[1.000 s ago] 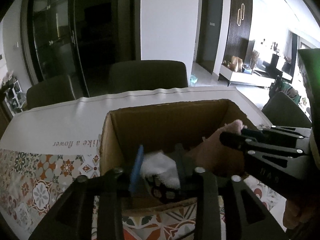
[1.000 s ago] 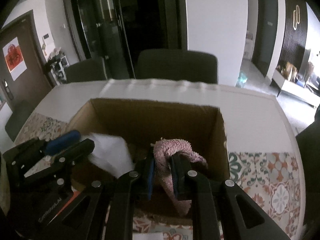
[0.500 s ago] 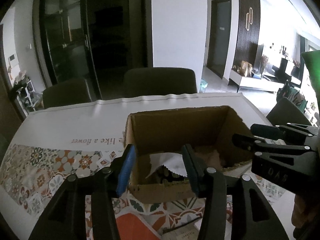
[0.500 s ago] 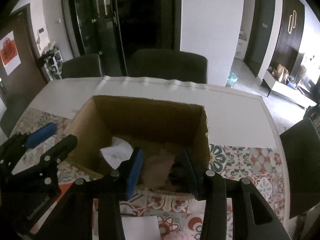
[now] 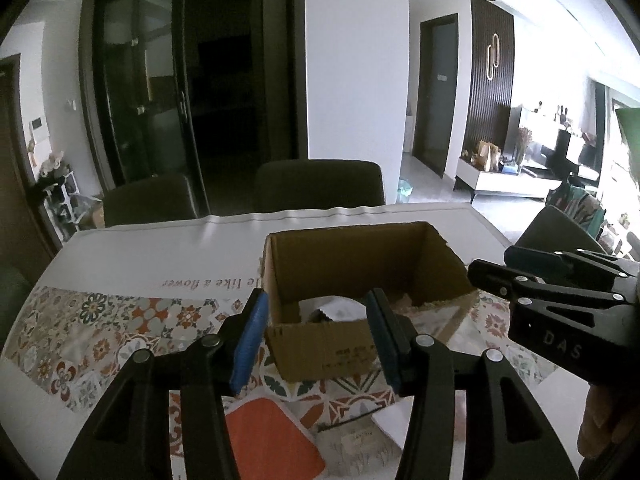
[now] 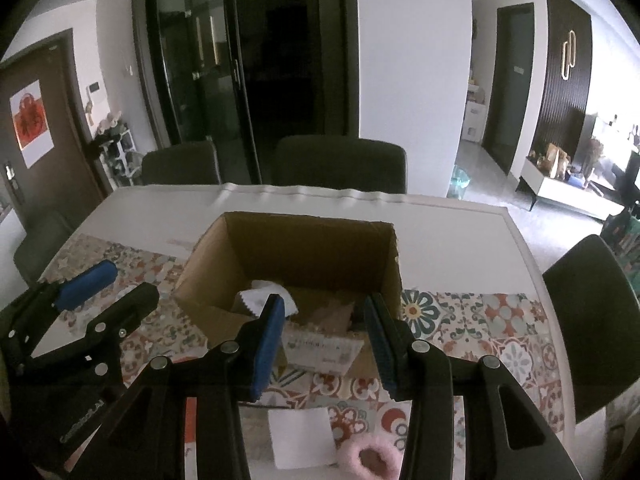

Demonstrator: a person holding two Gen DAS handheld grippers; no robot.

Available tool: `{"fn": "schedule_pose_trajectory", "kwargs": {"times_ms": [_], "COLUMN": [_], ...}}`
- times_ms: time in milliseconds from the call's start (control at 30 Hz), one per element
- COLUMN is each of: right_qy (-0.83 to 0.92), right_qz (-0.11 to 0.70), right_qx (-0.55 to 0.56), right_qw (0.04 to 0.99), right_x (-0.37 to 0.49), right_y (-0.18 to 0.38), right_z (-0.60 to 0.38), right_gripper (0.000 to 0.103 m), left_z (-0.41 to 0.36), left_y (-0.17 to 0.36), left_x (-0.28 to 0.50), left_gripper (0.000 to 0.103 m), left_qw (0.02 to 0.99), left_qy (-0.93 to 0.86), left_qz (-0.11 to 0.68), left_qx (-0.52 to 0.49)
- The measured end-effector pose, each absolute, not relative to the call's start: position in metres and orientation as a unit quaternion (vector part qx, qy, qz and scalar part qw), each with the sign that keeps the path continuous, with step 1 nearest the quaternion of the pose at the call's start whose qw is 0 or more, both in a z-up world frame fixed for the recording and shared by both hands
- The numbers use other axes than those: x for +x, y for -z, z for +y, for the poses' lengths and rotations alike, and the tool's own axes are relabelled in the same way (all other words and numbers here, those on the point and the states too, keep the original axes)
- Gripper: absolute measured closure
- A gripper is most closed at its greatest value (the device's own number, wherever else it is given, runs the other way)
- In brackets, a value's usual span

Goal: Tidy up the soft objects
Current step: 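Open both tools to release the wipe and towel into the box, then move both tools back toward the pink ring and white tissue on the table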

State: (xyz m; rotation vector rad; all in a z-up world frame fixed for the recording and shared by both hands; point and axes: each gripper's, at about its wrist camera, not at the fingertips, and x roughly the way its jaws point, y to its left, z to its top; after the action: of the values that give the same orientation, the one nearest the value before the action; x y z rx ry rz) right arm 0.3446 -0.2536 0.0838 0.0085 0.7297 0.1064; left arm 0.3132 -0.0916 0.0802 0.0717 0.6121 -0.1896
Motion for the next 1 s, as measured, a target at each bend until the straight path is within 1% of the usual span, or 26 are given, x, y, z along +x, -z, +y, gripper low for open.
{"fn": "schedule_pose_trajectory", "kwargs": {"times_ms": [200, 500, 1000], "right_qy": [-0.048, -0.040, -0.034], "right_qz": [0.338, 0.343, 0.370], "right_qx": [0.008, 0.029, 0.045], "right_qw": [0.940, 0.938, 0.927], "right_x": [0.313, 0.283, 0.243], "right_y": [-0.086, -0.073, -0.018], "right_z": [-0.251, -0.266, -0.291], "right_gripper": [0.060, 0.059, 0.059], "left_z": [-0.088, -0.101, -0.125], "left_y": [-0.080, -0.066, -0.008], "left_x": [0.288, 0.258, 0.227], "left_gripper": [0.053, 0.053, 0.053], "left_qw": [0.950, 0.944, 0.923], "left_qy": [0.091, 0.108, 0.130], "left_qz": [0.296, 0.311, 0.359], "left_qx": [0.037, 0.034, 0.046]}}
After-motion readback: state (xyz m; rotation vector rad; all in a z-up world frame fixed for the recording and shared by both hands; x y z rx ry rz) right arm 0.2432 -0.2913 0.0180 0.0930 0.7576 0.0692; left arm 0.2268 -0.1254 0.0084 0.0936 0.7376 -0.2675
